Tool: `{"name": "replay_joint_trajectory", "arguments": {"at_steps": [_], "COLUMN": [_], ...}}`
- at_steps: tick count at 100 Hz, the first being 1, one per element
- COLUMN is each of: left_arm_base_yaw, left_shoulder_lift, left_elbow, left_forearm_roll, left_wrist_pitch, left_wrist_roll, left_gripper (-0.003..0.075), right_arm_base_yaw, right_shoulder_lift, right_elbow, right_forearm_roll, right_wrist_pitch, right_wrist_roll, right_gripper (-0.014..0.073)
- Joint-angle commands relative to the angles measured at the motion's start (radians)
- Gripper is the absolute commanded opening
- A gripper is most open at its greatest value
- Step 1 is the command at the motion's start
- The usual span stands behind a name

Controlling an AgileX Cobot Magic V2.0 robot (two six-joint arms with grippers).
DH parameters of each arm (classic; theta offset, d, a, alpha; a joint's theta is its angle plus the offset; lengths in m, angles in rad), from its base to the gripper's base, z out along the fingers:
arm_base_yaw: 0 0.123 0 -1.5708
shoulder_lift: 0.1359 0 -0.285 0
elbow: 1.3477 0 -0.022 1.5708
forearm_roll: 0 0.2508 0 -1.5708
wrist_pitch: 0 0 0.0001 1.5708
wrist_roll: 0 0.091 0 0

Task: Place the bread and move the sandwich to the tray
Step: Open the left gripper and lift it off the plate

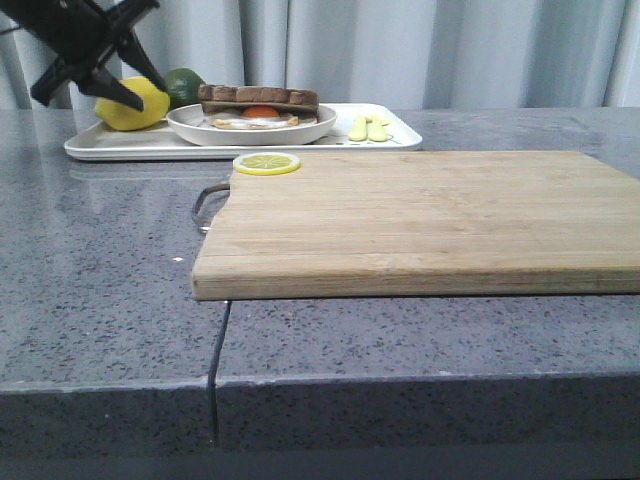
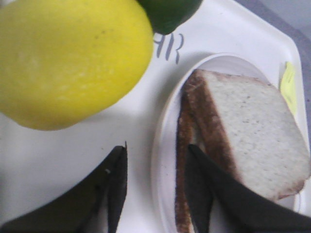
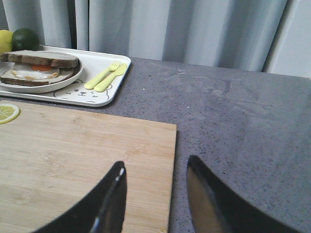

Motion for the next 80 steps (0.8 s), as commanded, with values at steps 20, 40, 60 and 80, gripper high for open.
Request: {"name": "replay_joint_trajectory", "arguments": {"at_steps": [20,40,60,80], "left_arm_base_yaw": [0.003,0.003,0.003,-0.015], "left_shoulder_lift": [-0.136,-0.202,-0.309,-0.41], "left_elbow": [-0.142,-0.199,-0.198,-0.198], "left_forearm_roll": [-0.103,-0.031,0.089,0.096], "left_wrist_pitch": [0.146,0.28,0.285,0.311], "left_wrist_roll": [0.019,0.079,0.079,0.107], "left_gripper": [0.0262,0.0262,0.0262,0.0262], "right_arm_base_yaw": [-0.005,-0.005,-0.005,-0.005], "right_shoulder_lift": [0.006,0.006,0.006,0.006], "right_elbow": [-0.025,-0.025,-0.025,-0.025], "right_forearm_roll": [-0.008,-0.008,-0.008,-0.008], "right_wrist_pitch": [-0.087,-0.088,-0.088,-0.088], "right_wrist_roll": [-0.004,-0.004,-0.004,-0.004], "right_gripper": [0.0314,0.0314,0.0314,0.0314]}}
